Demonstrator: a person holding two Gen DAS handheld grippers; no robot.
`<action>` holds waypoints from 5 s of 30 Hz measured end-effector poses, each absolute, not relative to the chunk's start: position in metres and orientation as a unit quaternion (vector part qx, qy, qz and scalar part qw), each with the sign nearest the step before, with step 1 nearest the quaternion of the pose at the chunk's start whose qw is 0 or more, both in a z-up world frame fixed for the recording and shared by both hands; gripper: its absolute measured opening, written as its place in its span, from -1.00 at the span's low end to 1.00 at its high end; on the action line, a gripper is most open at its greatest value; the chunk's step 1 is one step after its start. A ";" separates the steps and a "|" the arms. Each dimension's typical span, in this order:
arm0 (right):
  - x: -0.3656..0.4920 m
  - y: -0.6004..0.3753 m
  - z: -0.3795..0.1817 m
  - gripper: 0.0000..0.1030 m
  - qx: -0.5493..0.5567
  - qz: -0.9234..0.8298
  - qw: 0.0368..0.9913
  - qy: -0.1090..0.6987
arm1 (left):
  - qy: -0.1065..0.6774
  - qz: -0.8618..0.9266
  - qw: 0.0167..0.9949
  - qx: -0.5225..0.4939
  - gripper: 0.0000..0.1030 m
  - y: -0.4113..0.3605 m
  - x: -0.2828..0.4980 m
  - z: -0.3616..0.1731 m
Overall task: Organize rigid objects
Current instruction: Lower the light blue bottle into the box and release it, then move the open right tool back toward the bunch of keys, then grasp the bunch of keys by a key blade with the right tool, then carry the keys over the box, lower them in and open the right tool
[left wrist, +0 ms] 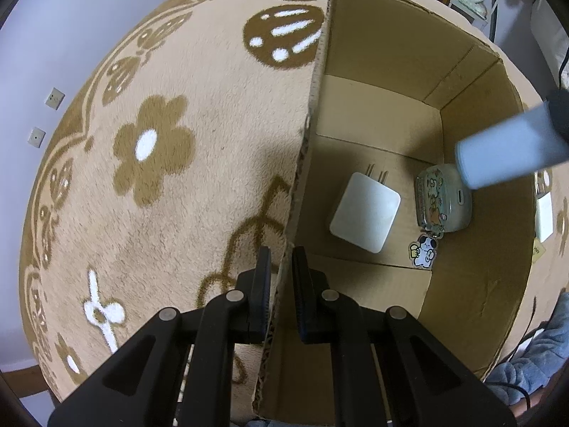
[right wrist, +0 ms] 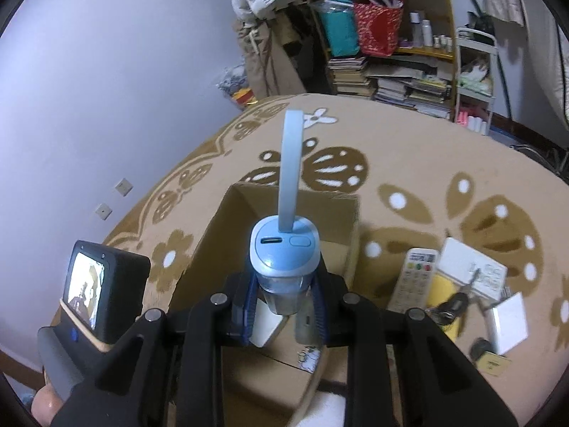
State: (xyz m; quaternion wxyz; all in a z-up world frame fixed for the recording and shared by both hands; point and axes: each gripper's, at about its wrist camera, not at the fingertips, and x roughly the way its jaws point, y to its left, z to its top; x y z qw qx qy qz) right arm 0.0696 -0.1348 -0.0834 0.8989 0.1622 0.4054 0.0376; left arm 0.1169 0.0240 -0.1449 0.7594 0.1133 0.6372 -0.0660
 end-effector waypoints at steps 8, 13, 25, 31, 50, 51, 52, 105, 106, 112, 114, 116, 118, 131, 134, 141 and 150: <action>0.076 -0.133 -0.107 -0.43 0.167 0.037 0.887 0.429 | 0.640 -0.066 0.758 0.108 -0.79 0.028 0.120 -0.146; 0.078 -0.137 -0.116 -0.43 0.180 0.032 0.879 0.441 | 0.639 -0.067 0.758 0.115 -0.79 0.026 0.119 -0.146; 0.076 -0.135 -0.106 -0.28 0.162 0.012 0.887 0.433 | 0.640 -0.067 0.756 0.119 -0.79 0.025 0.119 -0.148; 0.070 -0.145 -0.092 0.33 0.164 -0.015 0.893 0.418 | 0.639 -0.066 0.758 0.115 -0.79 0.027 0.120 -0.146; 0.051 -0.200 -0.090 0.95 0.145 -0.098 0.888 0.425 | 0.643 -0.067 0.755 0.110 -0.79 0.028 0.120 -0.147; 0.050 -0.204 -0.094 0.95 0.146 -0.104 0.885 0.429 | 0.643 -0.067 0.755 0.112 -0.79 0.028 0.120 -0.147; 0.050 -0.206 -0.095 0.95 0.146 -0.105 0.884 0.431 | 0.643 -0.067 0.755 0.113 -0.79 0.027 0.120 -0.147; 0.045 -0.278 -0.195 -0.86 0.263 -0.173 0.818 0.481 | 0.646 -0.066 0.753 0.110 -0.78 0.030 0.121 -0.148; 0.044 -0.278 -0.193 -0.86 0.266 -0.170 0.819 0.479 | 0.646 -0.066 0.753 0.109 -0.78 0.030 0.121 -0.148; 0.041 -0.271 -0.161 -0.87 0.266 -0.149 0.841 0.448 | 0.646 -0.069 0.752 0.108 -0.78 0.031 0.121 -0.148; 0.041 -0.267 -0.149 -0.87 0.262 -0.142 0.850 0.435 | 0.647 -0.069 0.752 0.106 -0.78 0.031 0.121 -0.148; 0.041 -0.263 -0.136 -0.87 0.258 -0.134 0.858 0.423 | 0.646 -0.070 0.752 0.107 -0.78 0.031 0.121 -0.148; 0.042 -0.257 -0.124 -0.87 0.254 -0.126 0.867 0.411 | 0.646 -0.070 0.752 0.107 -0.78 0.031 0.120 -0.148; 0.033 -0.206 -0.039 -0.87 0.237 -0.049 0.923 0.298 | 0.645 -0.073 0.752 0.114 -0.78 0.030 0.120 -0.148; 0.036 -0.190 -0.026 -0.87 0.225 -0.028 0.931 0.286 | 0.645 -0.071 0.752 0.112 -0.78 0.029 0.120 -0.148; 0.046 -0.149 -0.023 -0.87 0.198 0.029 0.936 0.291 | 0.645 -0.068 0.753 0.114 -0.79 0.027 0.119 -0.148; 0.065 -0.125 -0.071 -0.87 0.176 0.032 0.917 0.358 | 0.643 -0.063 0.754 0.119 -0.79 0.025 0.117 -0.147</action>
